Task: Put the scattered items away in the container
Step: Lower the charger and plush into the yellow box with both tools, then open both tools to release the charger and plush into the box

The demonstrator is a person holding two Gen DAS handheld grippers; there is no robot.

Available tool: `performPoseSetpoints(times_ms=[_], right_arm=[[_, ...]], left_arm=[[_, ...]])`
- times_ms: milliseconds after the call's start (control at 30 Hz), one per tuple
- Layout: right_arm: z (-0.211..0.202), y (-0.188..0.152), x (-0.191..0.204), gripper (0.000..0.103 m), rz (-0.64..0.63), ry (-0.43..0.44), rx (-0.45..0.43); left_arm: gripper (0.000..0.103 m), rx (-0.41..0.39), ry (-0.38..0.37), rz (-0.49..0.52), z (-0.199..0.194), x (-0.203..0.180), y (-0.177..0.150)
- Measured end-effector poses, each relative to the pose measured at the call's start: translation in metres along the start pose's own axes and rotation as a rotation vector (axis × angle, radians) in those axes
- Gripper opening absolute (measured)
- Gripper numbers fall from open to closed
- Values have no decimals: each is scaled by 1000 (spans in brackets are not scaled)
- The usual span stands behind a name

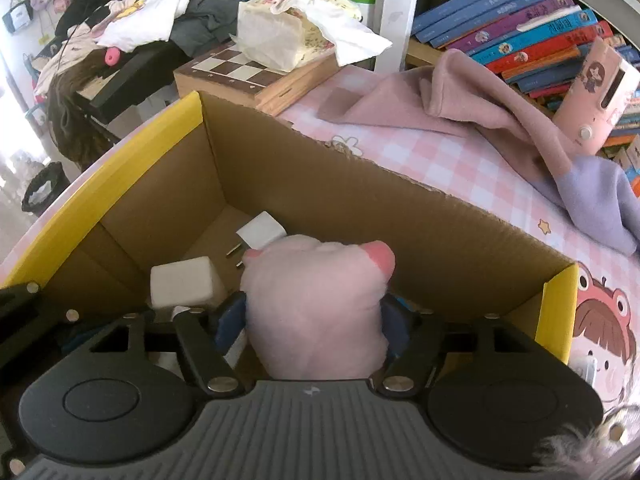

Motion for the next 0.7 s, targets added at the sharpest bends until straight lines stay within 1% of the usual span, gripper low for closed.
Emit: performPoseSetpoints(times_ms=[33,67,100,133,167,200,233,267,333,400,500,567,700], right_arm=[[0,0,-1,75,15,1,-1],[0,0,-2,76,37,-3,-5],[0,-1,-4,79,57,-6,-8],[-1,-1,-6,80,72,-1,-10],[-2,-1,-6,82,81,5,-17],[-4,0,-7,86,84,6,-30],[-7,2,-7,90,86,2,-48],[-10,3,-8,90,89,-6,-62],[-16,4,-9,90,101,-11,-67],[-25,2,-8,91,126,12,-78],[-39,2,-7,91,142,21,-110],[-50,4,-6,91,138,30,-133],[-79,8,-3,91,110,53,-188]], left_arm=[[47,-3,-1,-3,0,0,0],[50,-7,2,-4,-1,1,0],[51,-13,4,-3,-2,1,1],[54,-19,3,0,-3,0,1],[60,-25,-1,4,-5,-2,2],[64,-33,-10,11,-6,-4,4],[72,-45,-22,19,-9,-7,6],[80,-61,-26,26,-12,-10,8],[89,-114,-3,36,-22,-12,14],[90,-155,23,39,-31,-11,20],[92,-184,48,33,-42,-11,25],[92,-205,63,12,-50,-9,27],[92,-240,65,-51,-70,-5,31]])
Point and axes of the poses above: each gripper's, at about its wrist camera, not at the fingertips, and z roughly the way its jaws point, x to its left, y to its top, the point moved 10 cm from there along z, roughly the way its jaws point, and after that the axes turned 3 degrees about z, right-handed, at the moved point
